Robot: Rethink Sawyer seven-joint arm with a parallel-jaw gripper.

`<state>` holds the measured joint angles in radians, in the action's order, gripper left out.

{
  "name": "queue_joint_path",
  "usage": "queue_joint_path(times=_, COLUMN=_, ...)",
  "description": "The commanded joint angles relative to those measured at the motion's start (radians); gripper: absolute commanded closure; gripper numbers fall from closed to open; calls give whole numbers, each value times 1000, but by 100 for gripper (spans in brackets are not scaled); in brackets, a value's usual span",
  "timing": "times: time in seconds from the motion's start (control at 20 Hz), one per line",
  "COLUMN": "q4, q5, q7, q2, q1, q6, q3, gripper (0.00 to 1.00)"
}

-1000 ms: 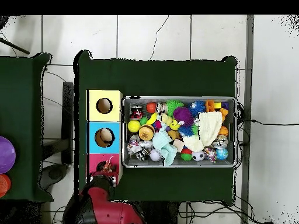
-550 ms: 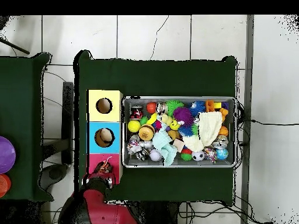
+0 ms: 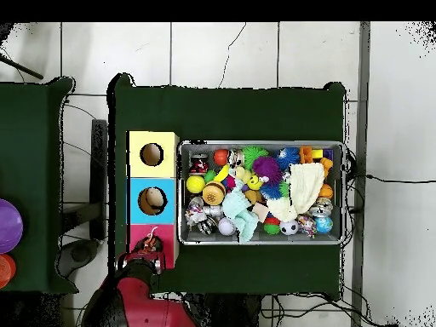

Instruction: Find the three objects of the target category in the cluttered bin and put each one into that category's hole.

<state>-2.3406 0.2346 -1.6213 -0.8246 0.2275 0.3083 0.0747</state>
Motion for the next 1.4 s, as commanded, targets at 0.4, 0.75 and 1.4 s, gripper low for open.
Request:
queue_joint_path(times=0.4, q4=-19, q5=46, q7=-324, q2=13, q1=-15, q6=52, q3=-32, gripper=0)
queue_joint_path(times=0.75, q4=-18, q5=30, q7=-326, q2=32, q1=-27, q6=67, q3=-39, gripper=0)
queue_joint_path(times=1.4, q4=-15, q5=31, q7=-328, q2=41, q1=-27, q6=72, q3=-42, gripper=0)
